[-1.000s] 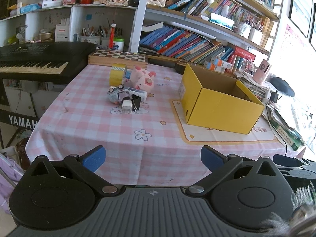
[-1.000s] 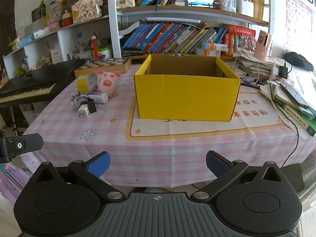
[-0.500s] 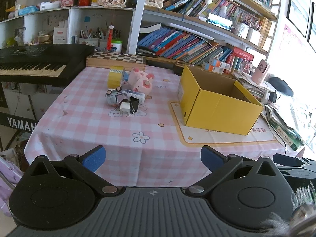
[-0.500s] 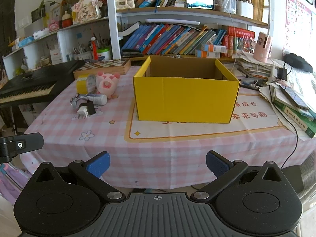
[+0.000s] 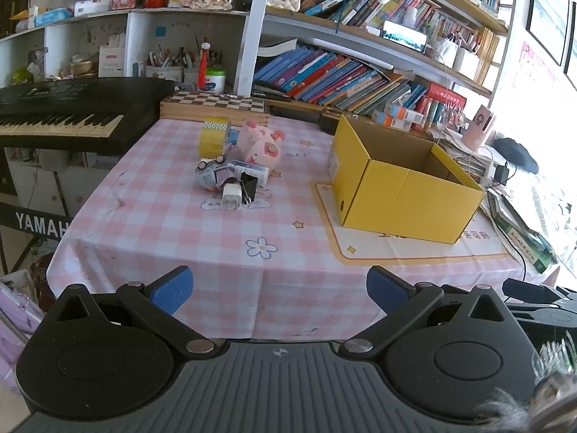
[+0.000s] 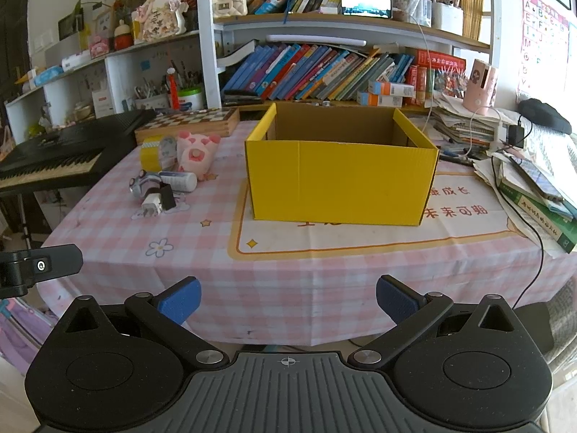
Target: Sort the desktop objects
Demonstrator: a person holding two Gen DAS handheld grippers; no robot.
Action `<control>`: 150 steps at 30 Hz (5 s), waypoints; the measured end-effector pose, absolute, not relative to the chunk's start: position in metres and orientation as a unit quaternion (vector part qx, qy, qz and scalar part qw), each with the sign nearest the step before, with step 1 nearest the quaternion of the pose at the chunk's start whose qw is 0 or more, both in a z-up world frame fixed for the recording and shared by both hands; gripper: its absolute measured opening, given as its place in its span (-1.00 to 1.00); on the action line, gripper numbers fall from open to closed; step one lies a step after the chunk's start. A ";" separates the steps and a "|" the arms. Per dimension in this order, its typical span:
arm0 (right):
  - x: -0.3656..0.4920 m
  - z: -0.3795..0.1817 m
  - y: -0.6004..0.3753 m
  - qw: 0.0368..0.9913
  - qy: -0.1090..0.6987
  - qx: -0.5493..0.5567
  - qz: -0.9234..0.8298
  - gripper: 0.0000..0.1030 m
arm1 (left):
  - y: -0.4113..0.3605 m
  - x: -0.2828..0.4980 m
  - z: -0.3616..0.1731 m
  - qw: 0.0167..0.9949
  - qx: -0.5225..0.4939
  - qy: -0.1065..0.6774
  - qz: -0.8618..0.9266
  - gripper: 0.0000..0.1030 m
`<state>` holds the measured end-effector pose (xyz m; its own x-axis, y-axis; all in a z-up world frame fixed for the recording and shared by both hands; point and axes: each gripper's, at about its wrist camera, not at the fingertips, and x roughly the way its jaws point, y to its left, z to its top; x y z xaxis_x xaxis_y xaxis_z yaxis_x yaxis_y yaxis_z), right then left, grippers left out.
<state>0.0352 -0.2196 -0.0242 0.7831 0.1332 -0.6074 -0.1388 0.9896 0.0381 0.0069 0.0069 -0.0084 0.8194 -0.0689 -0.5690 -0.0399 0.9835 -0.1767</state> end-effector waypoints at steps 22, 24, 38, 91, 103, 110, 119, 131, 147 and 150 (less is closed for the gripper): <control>0.045 -0.022 -0.189 0.942 0.319 -0.025 0.098 1.00 | 0.028 0.015 -0.005 0.949 -0.095 0.298 -0.024 1.00; 0.047 -0.022 -0.185 0.941 0.319 -0.029 0.105 1.00 | 0.030 0.016 -0.005 0.949 -0.094 0.300 -0.021 1.00; 0.061 -0.024 -0.155 0.934 0.310 -0.067 0.165 1.00 | 0.054 0.028 -0.009 0.944 -0.123 0.305 0.011 1.00; 0.280 -0.094 -0.048 0.835 0.403 -0.145 0.346 -0.19 | 0.083 0.185 -0.056 0.924 -0.072 0.365 0.088 0.59; 0.280 -0.034 -0.080 0.872 0.329 -0.120 0.342 -0.21 | 0.057 0.231 -0.073 0.925 -0.060 0.375 0.027 0.25; 0.282 -0.012 -0.085 0.879 0.312 -0.114 0.343 -0.21 | 0.042 0.267 -0.086 0.920 -0.045 0.387 0.036 0.21; 0.271 -0.009 -0.093 0.883 0.313 -0.105 0.334 -0.21 | 0.044 0.260 -0.089 0.920 -0.019 0.390 0.038 -0.36; 0.235 0.009 -0.096 0.901 0.294 -0.081 0.308 -0.21 | 0.073 0.205 -0.041 0.938 -0.063 0.340 0.008 -0.36; 0.145 0.017 -0.127 0.905 0.341 -0.026 0.252 -0.21 | 0.076 0.112 0.009 0.945 -0.074 0.303 -0.096 -0.36; 0.123 0.017 -0.136 0.912 0.343 -0.012 0.226 -0.21 | 0.072 0.098 0.012 0.942 -0.069 0.306 -0.124 -0.36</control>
<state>0.1230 -0.1357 0.0175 0.6635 0.4030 -0.6303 -0.4197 0.8980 0.1323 0.0979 0.0716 0.0123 0.7823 -0.2760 -0.5584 0.1920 0.9597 -0.2054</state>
